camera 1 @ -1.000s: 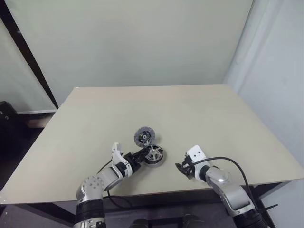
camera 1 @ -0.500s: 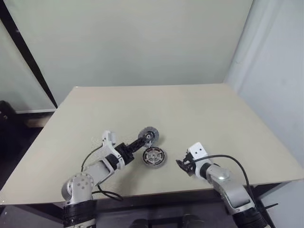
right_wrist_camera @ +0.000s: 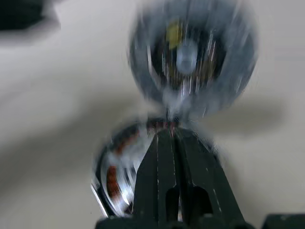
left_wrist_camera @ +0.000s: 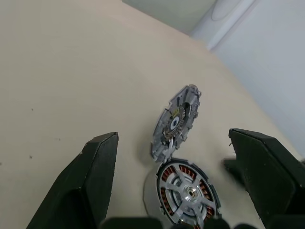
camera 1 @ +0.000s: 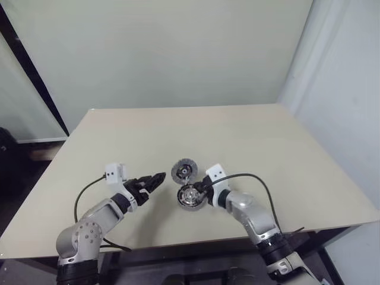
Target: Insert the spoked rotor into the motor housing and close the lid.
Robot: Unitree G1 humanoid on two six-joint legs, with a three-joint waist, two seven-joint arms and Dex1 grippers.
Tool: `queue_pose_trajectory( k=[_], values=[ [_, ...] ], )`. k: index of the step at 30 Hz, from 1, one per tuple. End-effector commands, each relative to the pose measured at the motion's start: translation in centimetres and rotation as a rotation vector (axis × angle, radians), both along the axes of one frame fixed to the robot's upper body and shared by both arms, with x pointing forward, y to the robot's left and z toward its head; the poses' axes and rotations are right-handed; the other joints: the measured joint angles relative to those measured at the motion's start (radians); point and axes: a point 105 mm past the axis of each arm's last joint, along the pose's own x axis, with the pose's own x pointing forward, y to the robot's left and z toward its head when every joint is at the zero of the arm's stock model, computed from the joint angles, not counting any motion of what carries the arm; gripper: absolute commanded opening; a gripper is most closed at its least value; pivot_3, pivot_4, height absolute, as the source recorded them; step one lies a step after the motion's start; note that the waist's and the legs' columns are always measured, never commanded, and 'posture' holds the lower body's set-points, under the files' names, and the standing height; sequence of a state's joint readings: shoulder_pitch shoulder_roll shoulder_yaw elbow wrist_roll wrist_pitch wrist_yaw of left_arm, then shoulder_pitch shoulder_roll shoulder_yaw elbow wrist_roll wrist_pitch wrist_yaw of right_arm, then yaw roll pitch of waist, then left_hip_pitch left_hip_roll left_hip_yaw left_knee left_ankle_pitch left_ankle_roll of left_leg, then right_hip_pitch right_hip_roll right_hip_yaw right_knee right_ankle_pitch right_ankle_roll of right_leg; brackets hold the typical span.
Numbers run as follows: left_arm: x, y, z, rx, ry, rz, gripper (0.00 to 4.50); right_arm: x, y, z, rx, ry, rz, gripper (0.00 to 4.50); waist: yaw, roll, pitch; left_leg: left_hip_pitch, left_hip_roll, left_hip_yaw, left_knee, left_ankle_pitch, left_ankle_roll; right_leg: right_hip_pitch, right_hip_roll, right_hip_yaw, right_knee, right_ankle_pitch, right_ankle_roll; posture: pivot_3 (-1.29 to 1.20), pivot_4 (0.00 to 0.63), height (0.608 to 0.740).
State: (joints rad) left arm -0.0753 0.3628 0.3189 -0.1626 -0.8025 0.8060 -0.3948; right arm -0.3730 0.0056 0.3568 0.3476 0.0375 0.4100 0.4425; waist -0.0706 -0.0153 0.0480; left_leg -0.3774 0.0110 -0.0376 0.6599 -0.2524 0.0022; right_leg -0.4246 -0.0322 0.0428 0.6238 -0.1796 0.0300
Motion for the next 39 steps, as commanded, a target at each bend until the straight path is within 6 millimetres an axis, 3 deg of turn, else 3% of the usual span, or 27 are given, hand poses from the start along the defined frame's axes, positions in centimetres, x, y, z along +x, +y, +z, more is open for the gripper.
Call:
queue_pose_trajectory(
  k=[1, 5, 10, 14, 23, 28, 32, 39],
  values=[
    [-0.2, -0.5, 1.2, 0.019, -0.058, -0.024, 3.98, -0.5, 0.0, -1.2, -0.055, -0.016, 0.051, 0.06, -0.004, 0.001, 0.000, 0.001, 0.000, 0.000, -0.001, 0.000, 0.000, 0.000, 0.000, 0.000, 0.000, 0.000, 0.000, 0.00, 0.000, 0.740],
    [-0.5, -0.2, 1.1, 0.027, -0.050, -0.018, 3.98, 0.3, 0.1, 1.1, 0.005, -0.081, 0.040, 0.06, -0.005, 0.001, 0.000, 0.002, 0.001, -0.001, -0.001, 0.000, 0.000, 0.000, 0.002, 0.000, 0.002, 0.000, 0.000, 0.00, 0.000, 0.740],
    [-0.5, -0.3, 0.8, 0.045, -0.036, -0.026, 3.98, 0.7, 0.7, 5.7, 0.071, -0.178, 0.089, 0.22, -0.004, 0.001, 0.000, 0.001, 0.001, -0.001, 0.001, 0.000, 0.000, 0.000, 0.002, 0.000, 0.001, 0.000, 0.000, 0.00, 0.000, 0.740],
    [-0.2, -0.3, 0.6, 0.057, -0.030, -0.040, 3.98, -0.4, 0.3, 7.3, -0.056, -0.260, 0.251, 1.33, -0.004, 0.001, 0.000, 0.001, 0.001, -0.001, 0.001, 0.000, 0.000, 0.000, 0.001, 0.000, 0.001, 0.000, 0.000, 0.00, 0.000, 0.740],
    [-0.6, -0.3, -0.5, 0.120, 0.008, -0.096, 3.98, -2.4, -2.9, 7.0, -0.399, -0.319, 0.556, 4.48, -0.004, 0.001, 0.000, 0.001, 0.001, -0.001, 0.000, 0.000, 0.000, -0.001, 0.001, -0.001, 0.001, 0.000, 0.000, 0.00, 0.000, 0.740],
    [-2.0, 0.0, -2.2, 0.279, 0.067, -0.228, 3.98, -2.5, -3.1, 5.4, -0.538, -0.361, 0.647, 4.48, -0.004, 0.001, 0.000, 0.002, 0.001, 0.000, 0.000, 0.000, 0.000, -0.001, 0.001, -0.001, 0.002, 0.000, 0.000, 0.00, 0.000, 0.740],
    [-3.0, 0.5, -3.2, 0.400, 0.104, -0.319, 3.98, -2.4, -1.9, 4.8, -0.547, -0.392, 0.682, 4.48, -0.004, 0.001, 0.001, 0.000, 0.001, 0.000, 0.000, 0.000, 0.000, -0.001, 0.001, -0.001, 0.001, 0.000, 0.000, 0.00, 0.000, 0.740],
    [-3.2, 0.4, -3.3, 0.450, 0.097, -0.350, 3.98, -2.0, -0.5, 3.0, -0.557, -0.408, 0.705, 4.48, -0.004, 0.001, 0.001, 0.001, 0.001, 0.000, 0.000, 0.000, 0.000, -0.001, 0.000, -0.001, 0.001, 0.000, 0.000, 0.00, 0.000, 0.740]
  ],
)
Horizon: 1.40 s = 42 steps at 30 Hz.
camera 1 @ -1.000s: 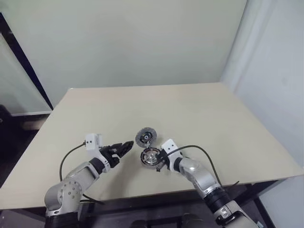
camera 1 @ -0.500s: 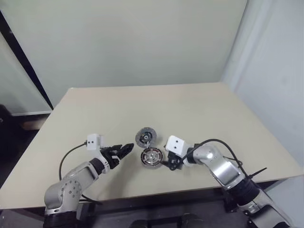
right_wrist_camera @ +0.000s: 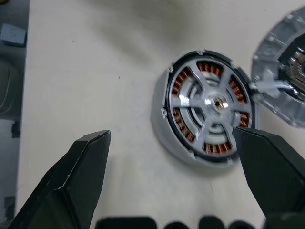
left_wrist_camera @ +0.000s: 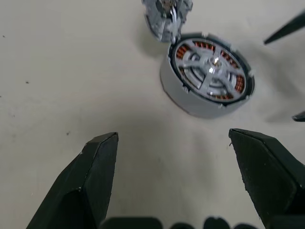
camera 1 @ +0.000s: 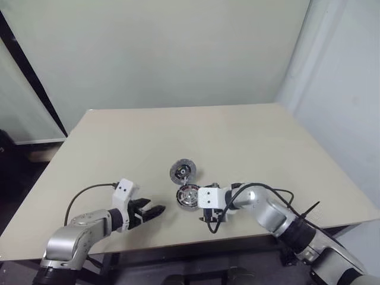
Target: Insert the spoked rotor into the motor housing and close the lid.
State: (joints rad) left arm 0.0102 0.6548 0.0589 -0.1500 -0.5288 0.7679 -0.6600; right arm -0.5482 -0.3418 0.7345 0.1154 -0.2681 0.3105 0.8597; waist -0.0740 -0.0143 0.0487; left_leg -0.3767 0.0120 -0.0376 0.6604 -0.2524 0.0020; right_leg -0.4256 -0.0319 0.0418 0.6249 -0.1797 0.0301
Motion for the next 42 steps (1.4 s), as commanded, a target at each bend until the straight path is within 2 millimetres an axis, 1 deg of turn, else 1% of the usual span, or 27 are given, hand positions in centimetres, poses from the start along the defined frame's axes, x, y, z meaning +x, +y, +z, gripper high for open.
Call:
queue_pose_trajectory(
  k=[1, 7, 13, 15, 16, 20, 22, 23, 25, 27, 28, 30, 31, 33, 36, 40, 42],
  values=[
    [0.5, -0.2, 1.1, 0.011, -0.062, -0.024, 3.98, 0.9, 0.6, 0.4, 0.012, -0.058, 0.011, 4.48, 0.000, 0.000, 0.000, 0.000, 0.000, 0.000, 0.000, 0.000, 0.000, 0.000, 0.000, 0.000, 0.000, 0.000, 0.000, 0.00, 0.000, 0.740],
    [0.3, -0.1, 0.6, 0.041, -0.061, -0.047, 3.98, 0.8, 0.7, -1.0, -0.008, -0.059, 0.019, 4.48, 0.000, 0.000, 0.000, 0.000, 0.000, 0.000, -0.001, 0.000, 0.000, 0.000, 0.000, 0.000, 0.000, 0.000, 0.000, 0.00, 0.000, 0.740],
    [0.3, 0.0, 0.4, 0.063, -0.059, -0.071, 3.98, 0.6, 1.3, -1.1, -0.006, -0.075, 0.043, 4.48, 0.000, 0.000, 0.000, 0.000, 0.000, 0.000, 0.000, 0.000, 0.000, 0.000, 0.000, 0.000, 0.001, 0.000, 0.000, 0.00, 0.000, 0.740],
    [0.5, -0.1, 0.4, 0.060, -0.063, -0.070, 3.98, 0.5, 1.5, -1.1, -0.005, -0.081, 0.047, 4.11, 0.000, 0.000, 0.000, 0.001, 0.000, 0.000, 0.000, 0.000, 0.000, 0.000, 0.000, 0.000, 0.001, 0.000, 0.000, 0.00, 0.000, 0.740],
    [0.5, -0.1, 0.5, 0.059, -0.064, -0.070, 3.98, 0.5, 1.6, -1.1, -0.004, -0.084, 0.047, 3.86, 0.000, 0.000, 0.000, 0.001, 0.000, 0.000, 0.000, 0.000, 0.000, 0.000, 0.000, 0.000, 0.001, 0.000, 0.000, 0.00, 0.000, 0.740],
    [0.9, -0.2, 0.6, 0.042, -0.068, -0.044, 3.98, 0.5, 1.8, -1.3, -0.005, -0.086, 0.046, 2.61, 0.000, 0.000, 0.000, 0.000, 0.000, 0.000, 0.000, 0.000, 0.000, 0.000, 0.000, 0.000, 0.001, 0.000, 0.000, 0.00, 0.000, 0.740],
    [0.9, -0.1, 0.6, 0.044, -0.064, -0.041, 3.59, 0.6, 1.9, -1.4, -0.002, -0.092, 0.040, 1.86, 0.000, 0.000, 0.000, 0.000, 0.000, 0.000, 0.000, 0.000, 0.000, 0.000, 0.000, 0.000, 0.001, 0.000, 0.000, 0.00, 0.000, 0.740],
    [0.9, -0.1, 0.6, 0.041, -0.059, -0.034, 3.39, 0.7, 1.9, -1.4, -0.002, -0.092, 0.037, 1.58, 0.000, 0.000, 0.000, 0.001, 0.000, 0.000, 0.000, 0.000, 0.000, 0.001, 0.000, 0.000, 0.001, 0.000, 0.000, 0.00, 0.000, 0.740],
    [1.0, 0.1, 0.6, 0.039, -0.051, -0.020, 2.69, 0.8, 1.9, -1.3, 0.004, -0.099, 0.029, 0.84, 0.000, 0.000, 0.000, 0.001, 0.000, 0.000, 0.000, 0.000, 0.000, 0.001, 0.000, 0.000, 0.002, 0.000, 0.000, 0.00, 0.000, 0.740],
    [1.0, 0.2, 0.6, 0.039, -0.045, -0.015, 2.03, 0.9, 2.0, -1.3, 0.007, -0.100, 0.025, 0.24, -0.001, 0.000, 0.000, 0.002, 0.000, 0.000, 0.000, 0.000, 0.000, 0.001, 0.000, 0.000, 0.002, 0.000, 0.000, 0.00, 0.000, 0.740],
    [1.0, 0.3, 0.6, 0.040, -0.044, -0.012, 1.70, 0.9, 2.0, -1.3, 0.012, -0.101, 0.023, 0.13, -0.001, 0.000, 0.000, 0.002, 0.001, 0.000, 0.000, 0.000, 0.000, 0.001, 0.001, 0.000, 0.002, 0.000, 0.000, 0.00, 0.000, 0.740],
    [1.0, 0.4, 0.7, 0.040, -0.044, -0.004, 0.97, 1.0, 2.1, -1.2, 0.018, -0.101, 0.021, 0.08, -0.001, 0.000, 0.000, 0.002, 0.001, 0.000, 0.001, 0.000, 0.000, 0.001, 0.001, 0.000, 0.003, 0.000, 0.000, 0.00, 0.000, 0.740],
    [1.1, 0.4, 0.7, 0.038, -0.043, 0.001, 0.70, 1.0, 2.2, -1.0, 0.026, -0.102, 0.019, 0.08, -0.001, 0.000, 0.000, 0.002, 0.001, 0.000, 0.001, 0.000, 0.000, 0.001, 0.001, 0.000, 0.003, 0.000, 0.000, 0.00, 0.000, 0.740],
    [1.1, 0.5, 0.7, 0.037, -0.043, 0.009, 0.02, 1.1, 2.4, -0.7, 0.039, -0.100, 0.012, 0.07, -0.001, 0.000, 0.000, 0.002, 0.001, 0.000, 0.001, 0.001, 0.000, 0.001, 0.001, 0.000, 0.003, 0.000, 0.000, 0.00, 0.000, 0.740],
    [1.2, 0.4, 0.8, 0.039, -0.047, 0.014, 0.00, 1.2, 2.7, -0.3, 0.071, -0.080, -0.016, 0.07, -0.001, 0.000, 0.000, 0.002, 0.001, 0.000, 0.001, 0.001, 0.000, 0.001, 0.001, 0.000, 0.003, 0.000, 0.000, 0.00, 0.000, 0.740],
    [1.3, 0.5, 0.7, 0.043, -0.051, 0.020, 0.00, 0.6, 3.9, 0.6, 0.162, 0.026, -0.100, 0.07, 0.000, 0.000, 0.000, 0.002, 0.001, 0.000, 0.001, 0.001, 0.000, 0.000, 0.001, 0.000, 0.005, 0.000, 0.000, 0.00, 0.000, 0.740],
    [1.4, 0.5, 0.7, 0.047, -0.057, 0.025, 0.00, 0.3, 4.3, 0.7, 0.186, 0.078, -0.159, 0.07, 0.000, 0.000, 0.000, 0.002, 0.001, -0.001, 0.001, 0.001, 0.000, 0.000, 0.001, 0.000, 0.005, 0.000, 0.000, 0.00, 0.000, 0.740]
  ],
)
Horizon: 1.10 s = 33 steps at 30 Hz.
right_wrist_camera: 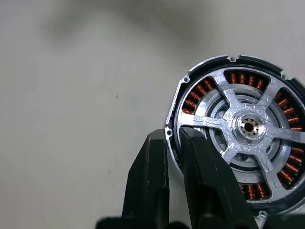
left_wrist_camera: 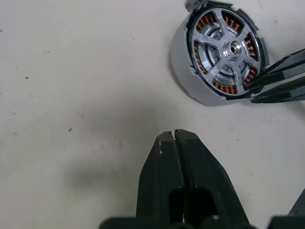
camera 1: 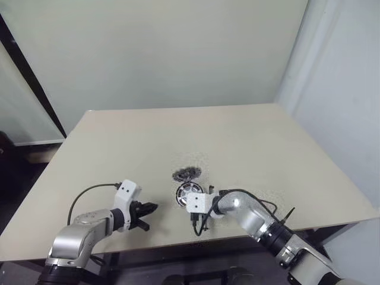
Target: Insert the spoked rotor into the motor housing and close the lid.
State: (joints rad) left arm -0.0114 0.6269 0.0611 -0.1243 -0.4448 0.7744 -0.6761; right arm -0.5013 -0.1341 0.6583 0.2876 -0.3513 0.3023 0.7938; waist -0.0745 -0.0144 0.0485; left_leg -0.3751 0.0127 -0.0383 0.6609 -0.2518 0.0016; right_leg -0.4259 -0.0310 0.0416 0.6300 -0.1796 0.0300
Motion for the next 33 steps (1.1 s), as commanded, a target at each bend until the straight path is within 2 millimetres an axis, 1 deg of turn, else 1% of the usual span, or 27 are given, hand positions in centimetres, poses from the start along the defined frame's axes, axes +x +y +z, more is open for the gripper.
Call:
queue_pose_trajectory(
  k=[1, 5, 8, 12, 14, 17, 20, 23, 27, 28, 29, 30, 32, 33],
  values=[
    [1.0, 0.2, 1.3, 0.003, -0.065, 0.015, 0.00, 0.2, 1.5, 2.6, 0.125, 0.050, -0.115, 0.07, 0.000, 0.000, 0.000, 0.000, 0.000, 0.000, 0.000, 0.000, 0.000, 0.000, 0.000, 0.000, 0.000, 0.000, 0.000, 0.00, 0.000, 0.740],
    [1.3, 0.1, 1.4, 0.001, -0.088, 0.033, 0.00, 0.5, 2.1, 2.3, 0.162, 0.163, -0.308, 0.07, 0.000, 0.000, 0.000, 0.000, 0.000, 0.000, -0.001, 0.000, 0.000, -0.001, 0.000, 0.000, 0.000, 0.000, 0.000, 0.00, 0.000, 0.740],
    [1.4, 0.1, 1.4, -0.004, -0.102, 0.052, 0.00, 0.4, 3.2, 2.5, 0.254, 0.308, -0.446, 0.07, 0.000, 0.000, 0.000, 0.000, 0.001, 0.000, -0.001, 0.000, 0.000, -0.001, 0.000, 0.000, 0.002, 0.000, 0.000, 0.00, 0.000, 0.740],
    [1.6, 0.1, 1.2, -0.007, -0.115, 0.075, 0.00, 1.0, 4.1, 2.7, 0.345, 0.417, -0.611, 0.07, 0.001, 0.001, 0.001, 0.000, 0.001, 0.000, 0.000, 0.000, -0.001, -0.001, 0.000, 0.000, 0.002, 0.000, 0.000, 0.00, 0.000, 0.740],
    [1.8, 0.0, 1.0, -0.008, -0.123, 0.089, 0.00, 1.0, 5.0, 2.9, 0.386, 0.489, -0.679, 0.07, 0.008, 0.003, 0.001, 0.000, 0.000, -0.001, 0.000, 0.000, -0.001, -0.001, -0.001, -0.001, 0.001, 0.000, 0.000, 0.00, 0.000, 0.740],
    [1.9, 0.0, 0.9, -0.011, -0.133, 0.101, 0.00, 0.9, 5.8, 3.0, 0.418, 0.540, -0.753, 0.07, 0.019, 0.005, 0.001, 0.000, -0.002, -0.002, 0.000, 0.000, -0.001, 0.001, -0.002, -0.001, -0.002, 0.000, 0.000, 0.00, 0.000, 0.740],
    [2.0, -0.2, 0.9, -0.013, -0.136, 0.103, 0.00, 0.4, 6.6, 3.0, 0.406, 0.549, -0.741, 0.07, 0.029, 0.006, -0.001, 0.000, -0.003, -0.002, 0.001, 0.000, -0.001, 0.002, -0.003, -0.001, -0.005, 0.000, 0.000, 0.00, 0.000, 0.740],
    [2.0, -0.4, 0.8, -0.015, -0.139, 0.102, 0.00, -1.6, 8.0, 3.2, 0.361, 0.563, -0.600, 0.07, 0.027, 0.005, -0.003, -0.001, -0.003, -0.001, 0.002, 0.000, -0.001, 0.002, -0.004, 0.000, -0.006, 0.000, 0.000, 0.00, 0.000, 0.740],
    [2.0, -0.4, 0.7, -0.012, -0.138, 0.101, 0.00, -3.1, 8.5, 3.7, 0.309, 0.532, -0.448, 0.07, 0.013, 0.000, -0.006, -0.001, -0.001, 0.000, 0.000, 0.000, 0.000, 0.002, -0.003, -0.001, -0.004, 0.000, 0.000, 0.00, 0.000, 0.740],
    [2.0, -0.4, 0.6, -0.011, -0.136, 0.100, 0.00, -3.4, 8.5, 3.9, 0.302, 0.522, -0.419, 0.84, 0.004, -0.001, -0.007, 0.000, 0.000, 0.000, -0.001, 0.000, -0.001, 0.001, -0.001, -0.001, -0.004, 0.000, 0.000, 0.00, 0.000, 0.740],
    [1.9, -0.4, 0.6, -0.007, -0.134, 0.098, 0.00, -3.3, 8.5, 4.1, 0.302, 0.499, -0.400, 1.06, -0.003, -0.001, -0.007, -0.001, 0.000, 0.000, -0.002, -0.001, -0.001, 0.001, -0.001, -0.002, -0.003, 0.000, 0.000, 0.00, 0.000, 0.740],
    [1.9, -0.4, 0.5, -0.007, -0.133, 0.096, 0.00, -3.3, 8.4, 4.4, 0.305, 0.481, -0.386, 1.44, -0.009, -0.001, -0.007, 0.000, 0.001, 0.000, -0.005, -0.001, -0.001, -0.001, 0.000, -0.002, -0.003, 0.000, 0.000, 0.00, 0.000, 0.740],
    [2.0, -0.5, 0.5, -0.007, -0.132, 0.094, 0.00, -3.1, 8.2, 5.0, 0.299, 0.441, -0.350, 2.07, -0.016, -0.002, -0.007, 0.000, 0.002, 0.000, -0.009, -0.001, -0.001, -0.002, 0.001, -0.002, -0.003, 0.000, 0.000, 0.00, 0.000, 0.740],
    [2.0, -0.5, 0.5, -0.008, -0.132, 0.093, 0.00, -3.1, 8.1, 5.3, 0.305, 0.436, -0.349, 2.49, -0.019, -0.002, -0.007, 0.000, 0.002, -0.001, -0.010, -0.001, -0.001, -0.003, 0.002, -0.002, -0.003, 0.000, 0.000, 0.00, 0.000, 0.740]
  ],
)
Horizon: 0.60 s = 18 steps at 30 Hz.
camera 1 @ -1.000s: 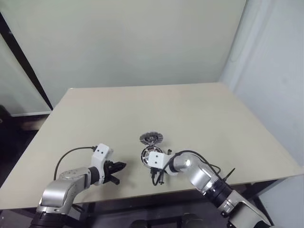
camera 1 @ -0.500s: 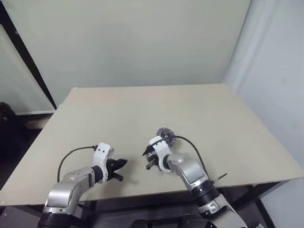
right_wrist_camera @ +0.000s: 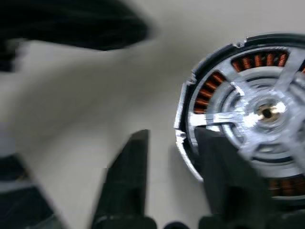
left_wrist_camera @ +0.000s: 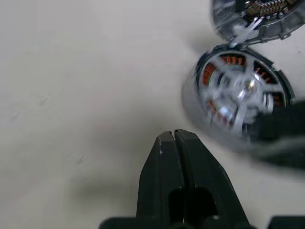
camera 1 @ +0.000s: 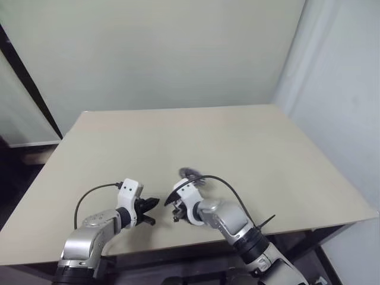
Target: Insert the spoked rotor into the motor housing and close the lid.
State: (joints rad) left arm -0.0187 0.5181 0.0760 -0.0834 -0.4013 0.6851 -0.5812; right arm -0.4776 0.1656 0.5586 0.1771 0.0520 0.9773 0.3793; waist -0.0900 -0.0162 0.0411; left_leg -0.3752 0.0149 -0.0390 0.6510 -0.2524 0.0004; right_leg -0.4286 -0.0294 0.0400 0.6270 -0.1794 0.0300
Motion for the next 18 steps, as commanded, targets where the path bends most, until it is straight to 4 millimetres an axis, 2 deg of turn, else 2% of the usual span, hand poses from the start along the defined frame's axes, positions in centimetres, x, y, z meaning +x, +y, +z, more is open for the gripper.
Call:
queue_pose_trajectory(
  k=[1, 5, 6, 8, 11, 15, 18],
  values=[
    [0.8, -0.1, 1.1, 0.008, -0.052, -0.009, 0.00, -0.8, 2.7, 4.2, 0.107, -0.086, 0.117, 2.84, -0.004, 0.000, 0.000, 0.000, 0.000, 0.000, -0.001, 0.000, 0.000, 0.000, 0.000, 0.000, 0.000, 0.000, 0.000, 0.00, 0.000, 0.740],
    [1.0, -0.2, 1.1, 0.005, -0.051, -0.014, 0.00, -0.9, 2.1, 4.9, 0.101, -0.094, 0.146, 4.25, -0.005, 0.001, 0.001, 0.000, -0.001, 0.000, 0.001, 0.000, 0.000, 0.001, -0.001, 0.000, -0.001, -0.001, -0.001, 0.00, 0.000, 0.740],
    [1.1, -0.3, 1.1, 0.004, -0.051, -0.017, 0.00, -1.0, 1.8, 5.1, 0.097, -0.087, 0.168, 4.48, -0.004, 0.001, 0.001, -0.001, -0.001, 0.000, 0.002, 0.000, 0.000, 0.001, -0.001, 0.000, -0.001, -0.001, -0.001, 0.00, 0.000, 0.740],
    [1.2, -0.4, 1.1, 0.002, -0.052, -0.020, 0.00, -1.2, 1.3, 5.5, 0.081, -0.093, 0.214, 4.48, -0.004, 0.001, 0.001, -0.001, -0.002, -0.001, 0.004, 0.000, 0.000, 0.002, -0.002, 0.000, -0.001, -0.001, -0.001, 0.00, 0.000, 0.740],
    [1.3, -0.5, 1.1, 0.001, -0.049, -0.026, 0.00, -1.0, -0.2, 5.8, -0.039, -0.227, 0.365, 4.48, -0.005, 0.002, 0.001, -0.001, -0.002, 0.000, 0.007, 0.000, 0.000, 0.003, -0.002, 0.000, -0.001, -0.001, -0.001, 0.00, 0.000, 0.740],
    [1.3, -0.5, 1.1, 0.005, -0.044, -0.035, 0.00, -0.5, -3.2, 4.8, -0.277, -0.372, 0.618, 4.48, -0.004, 0.002, 0.001, -0.001, -0.002, 0.000, 0.009, 0.000, 0.000, 0.003, -0.003, -0.001, -0.001, -0.001, -0.001, 0.00, 0.000, 0.740],
    [1.3, -0.5, 1.1, 0.006, -0.043, -0.039, 0.00, 1.1, -5.0, 3.8, -0.435, -0.476, 0.732, 4.48, -0.006, 0.000, 0.000, -0.001, -0.002, 0.000, 0.008, 0.000, 0.000, 0.003, -0.002, -0.001, -0.001, -0.001, -0.001, 0.00, 0.000, 0.740]
  ],
)
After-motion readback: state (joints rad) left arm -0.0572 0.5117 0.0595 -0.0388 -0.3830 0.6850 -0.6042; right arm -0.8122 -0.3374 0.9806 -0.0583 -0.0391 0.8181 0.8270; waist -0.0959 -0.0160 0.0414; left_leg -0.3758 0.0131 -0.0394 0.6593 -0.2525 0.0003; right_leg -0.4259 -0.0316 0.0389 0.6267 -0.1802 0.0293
